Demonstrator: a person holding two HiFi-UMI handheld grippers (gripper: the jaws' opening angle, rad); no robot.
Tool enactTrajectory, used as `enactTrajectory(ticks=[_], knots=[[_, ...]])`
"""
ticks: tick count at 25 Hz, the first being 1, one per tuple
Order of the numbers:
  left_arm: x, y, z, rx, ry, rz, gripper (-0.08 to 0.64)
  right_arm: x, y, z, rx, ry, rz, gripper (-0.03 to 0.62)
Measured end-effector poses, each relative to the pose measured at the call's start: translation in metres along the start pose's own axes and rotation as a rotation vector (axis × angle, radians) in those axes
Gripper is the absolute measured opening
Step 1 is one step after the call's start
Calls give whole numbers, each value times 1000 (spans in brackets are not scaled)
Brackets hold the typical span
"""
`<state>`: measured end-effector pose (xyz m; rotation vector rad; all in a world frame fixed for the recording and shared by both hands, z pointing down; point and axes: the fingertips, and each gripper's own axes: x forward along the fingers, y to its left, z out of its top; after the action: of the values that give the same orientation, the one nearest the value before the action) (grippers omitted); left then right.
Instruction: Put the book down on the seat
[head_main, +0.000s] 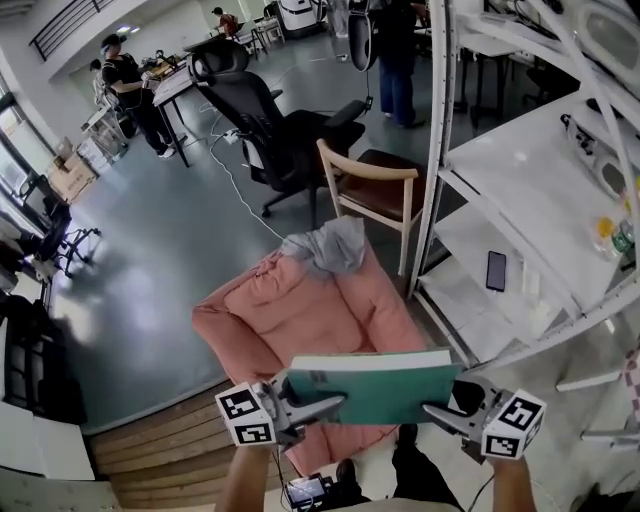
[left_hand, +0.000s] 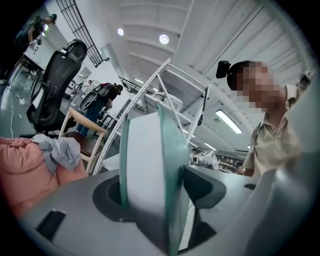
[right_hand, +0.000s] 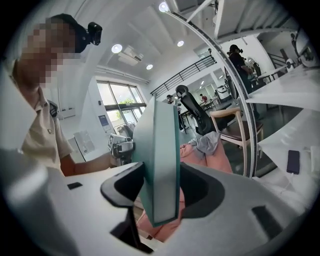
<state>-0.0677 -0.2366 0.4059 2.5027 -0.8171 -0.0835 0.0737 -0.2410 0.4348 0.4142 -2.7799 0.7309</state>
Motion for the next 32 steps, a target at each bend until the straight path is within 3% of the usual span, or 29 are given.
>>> enactTrajectory(ticks=[10,19,32], knots=[[28,97,-50,-86,46,162,319,45,-78,-44,106,44,-26,212],[63,184,-123,-168,85,214,344,79,-158,-102,203,98,-58,212],[97,286,-234,-327,154,351,370,120,-250,-195,361,158,-96,207]])
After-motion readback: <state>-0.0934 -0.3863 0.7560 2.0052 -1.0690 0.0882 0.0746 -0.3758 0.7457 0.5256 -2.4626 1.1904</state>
